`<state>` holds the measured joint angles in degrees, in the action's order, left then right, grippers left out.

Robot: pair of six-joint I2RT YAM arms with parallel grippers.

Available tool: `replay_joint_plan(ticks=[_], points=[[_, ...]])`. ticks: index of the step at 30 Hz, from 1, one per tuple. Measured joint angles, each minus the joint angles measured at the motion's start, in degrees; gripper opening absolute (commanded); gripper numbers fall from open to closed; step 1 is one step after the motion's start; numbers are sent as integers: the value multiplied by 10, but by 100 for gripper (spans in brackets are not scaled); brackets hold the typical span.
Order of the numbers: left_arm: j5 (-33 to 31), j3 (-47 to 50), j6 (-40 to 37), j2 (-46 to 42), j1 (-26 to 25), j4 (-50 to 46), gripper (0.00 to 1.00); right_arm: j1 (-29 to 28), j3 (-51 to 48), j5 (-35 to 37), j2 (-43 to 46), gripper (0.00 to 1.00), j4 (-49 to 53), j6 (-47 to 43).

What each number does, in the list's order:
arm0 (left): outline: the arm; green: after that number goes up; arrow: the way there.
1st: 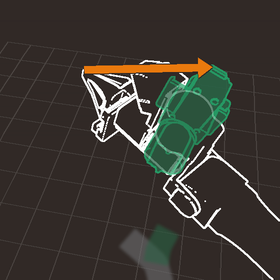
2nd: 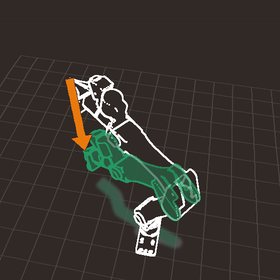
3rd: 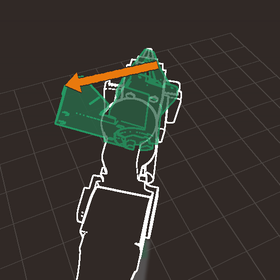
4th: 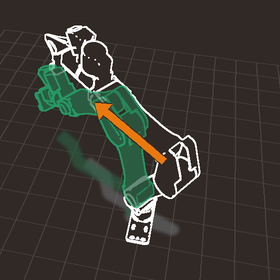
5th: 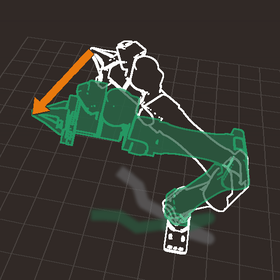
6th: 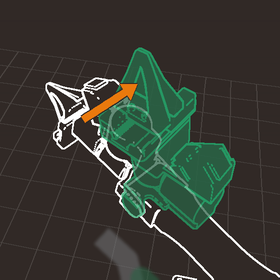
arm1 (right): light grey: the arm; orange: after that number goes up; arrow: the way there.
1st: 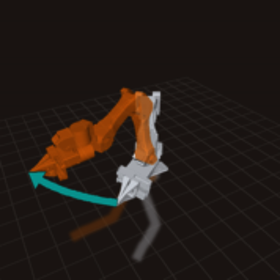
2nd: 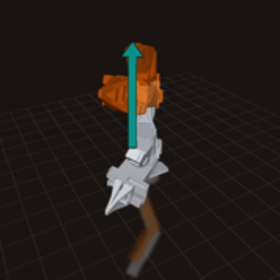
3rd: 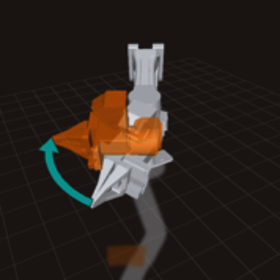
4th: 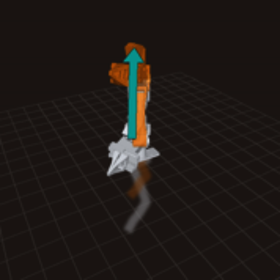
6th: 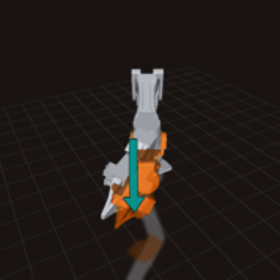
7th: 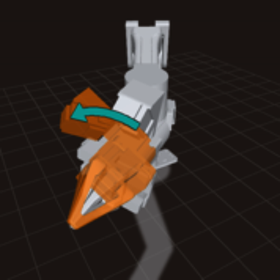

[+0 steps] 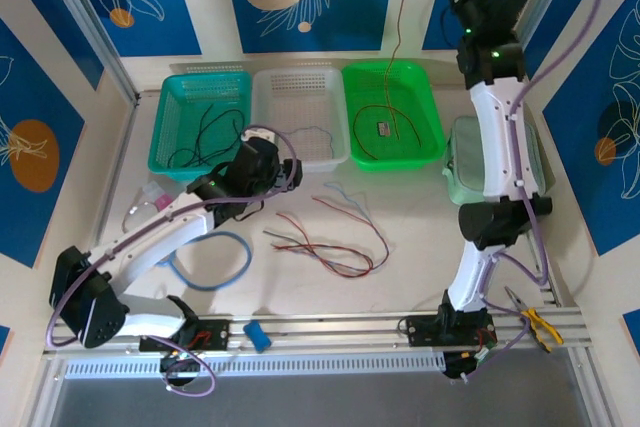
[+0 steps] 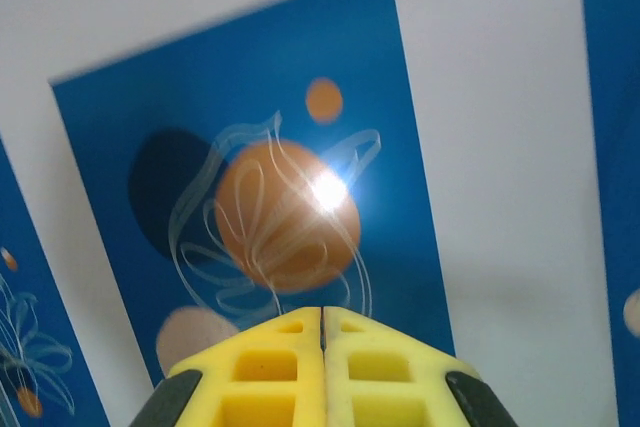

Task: Untangle the cables

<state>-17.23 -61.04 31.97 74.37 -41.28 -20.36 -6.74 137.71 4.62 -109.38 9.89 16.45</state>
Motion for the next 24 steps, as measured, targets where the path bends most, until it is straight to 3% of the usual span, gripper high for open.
replay_joint_plan(ticks=[13, 24], points=[[-13, 53, 25, -66, -3, -22, 78, -22, -143, 63, -99, 0, 129, -8], [-13, 59, 37, -73, -5, -31, 78, -28, -152, 119, -185, 0, 294, 64]])
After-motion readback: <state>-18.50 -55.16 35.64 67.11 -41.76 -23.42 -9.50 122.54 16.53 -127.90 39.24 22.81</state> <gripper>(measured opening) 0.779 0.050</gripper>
